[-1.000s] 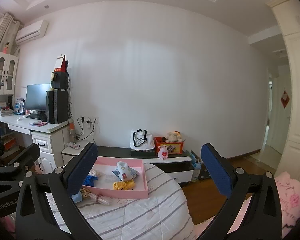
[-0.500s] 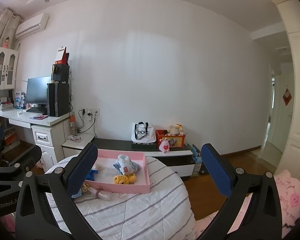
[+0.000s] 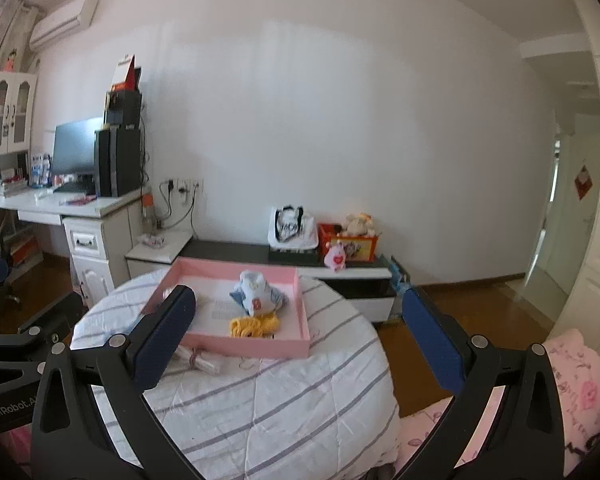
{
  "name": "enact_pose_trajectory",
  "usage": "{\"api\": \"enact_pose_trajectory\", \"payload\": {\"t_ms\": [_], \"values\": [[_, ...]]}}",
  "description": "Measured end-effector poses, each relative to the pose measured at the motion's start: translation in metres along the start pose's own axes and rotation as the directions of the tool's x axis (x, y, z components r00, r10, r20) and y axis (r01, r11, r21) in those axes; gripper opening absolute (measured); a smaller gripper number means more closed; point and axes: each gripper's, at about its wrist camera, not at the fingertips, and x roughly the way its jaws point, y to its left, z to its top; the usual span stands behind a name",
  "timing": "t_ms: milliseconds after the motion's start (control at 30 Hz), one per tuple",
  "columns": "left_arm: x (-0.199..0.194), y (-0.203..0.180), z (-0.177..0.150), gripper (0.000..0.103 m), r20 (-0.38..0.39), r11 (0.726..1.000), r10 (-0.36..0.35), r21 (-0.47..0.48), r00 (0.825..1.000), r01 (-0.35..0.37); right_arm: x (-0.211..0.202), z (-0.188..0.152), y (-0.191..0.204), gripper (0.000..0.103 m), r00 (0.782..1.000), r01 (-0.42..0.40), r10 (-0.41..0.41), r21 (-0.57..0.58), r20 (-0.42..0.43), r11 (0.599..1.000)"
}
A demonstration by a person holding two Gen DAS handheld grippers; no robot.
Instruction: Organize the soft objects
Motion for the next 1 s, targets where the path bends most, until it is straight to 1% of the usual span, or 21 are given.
{"api": "enact_pose_trajectory", "payload": {"t_ms": [133, 300, 400, 500, 533, 667, 767, 933, 1000], "values": [[0.023, 0.002, -0.001, 0.103, -0.085, 1.000, 0.001, -0.002, 0.996, -0.001, 0.018, -0.009, 0.004, 0.103, 0.999, -0.004, 0.004, -0.014, -0.054, 1.000], [0.052, 0.001, -0.005, 0.103, -0.158, 0.999, 0.036, 0.011, 0.987, -0.035, 0.047, -0.027, 0.010, 0.103, 0.989, -0.025, 0.022, -0.021, -0.146, 0.999], [0.075, 0.002, -0.010, 0.103, -0.214, 0.999, 0.047, 0.013, 0.976, -0.046, 0.066, -0.040, 0.013, 0.103, 0.979, -0.041, 0.036, -0.019, -0.202, 0.999], [0.097, 0.003, -0.015, 0.103, -0.271, 0.998, 0.056, 0.017, 0.961, -0.053, 0.082, -0.052, 0.017, 0.103, 0.967, -0.055, 0.048, -0.020, -0.250, 0.998], [0.103, 0.004, -0.016, 0.103, -0.286, 0.998, 0.059, 0.018, 0.956, -0.057, 0.089, -0.056, 0.019, 0.103, 0.962, -0.062, 0.054, -0.021, -0.269, 0.998], [0.130, 0.006, -0.023, 0.103, -0.344, 0.997, 0.079, 0.027, 0.935, -0.074, 0.116, -0.073, 0.024, 0.103, 0.929, -0.100, 0.089, -0.013, -0.359, 0.995], [0.149, 0.006, -0.027, 0.103, -0.379, 0.996, 0.091, 0.033, 0.921, -0.085, 0.130, -0.083, 0.028, 0.103, 0.912, -0.112, 0.100, -0.008, -0.399, 0.994], [0.180, 0.016, -0.035, 0.103, -0.427, 0.995, 0.100, 0.032, 0.899, -0.096, 0.157, -0.099, 0.034, 0.103, 0.874, -0.143, 0.130, 0.008, -0.469, 0.990], [0.189, 0.019, -0.035, 0.103, -0.438, 0.995, 0.100, 0.026, 0.893, -0.099, 0.164, -0.102, 0.035, 0.103, 0.865, -0.148, 0.138, 0.018, -0.482, 0.989]]}}
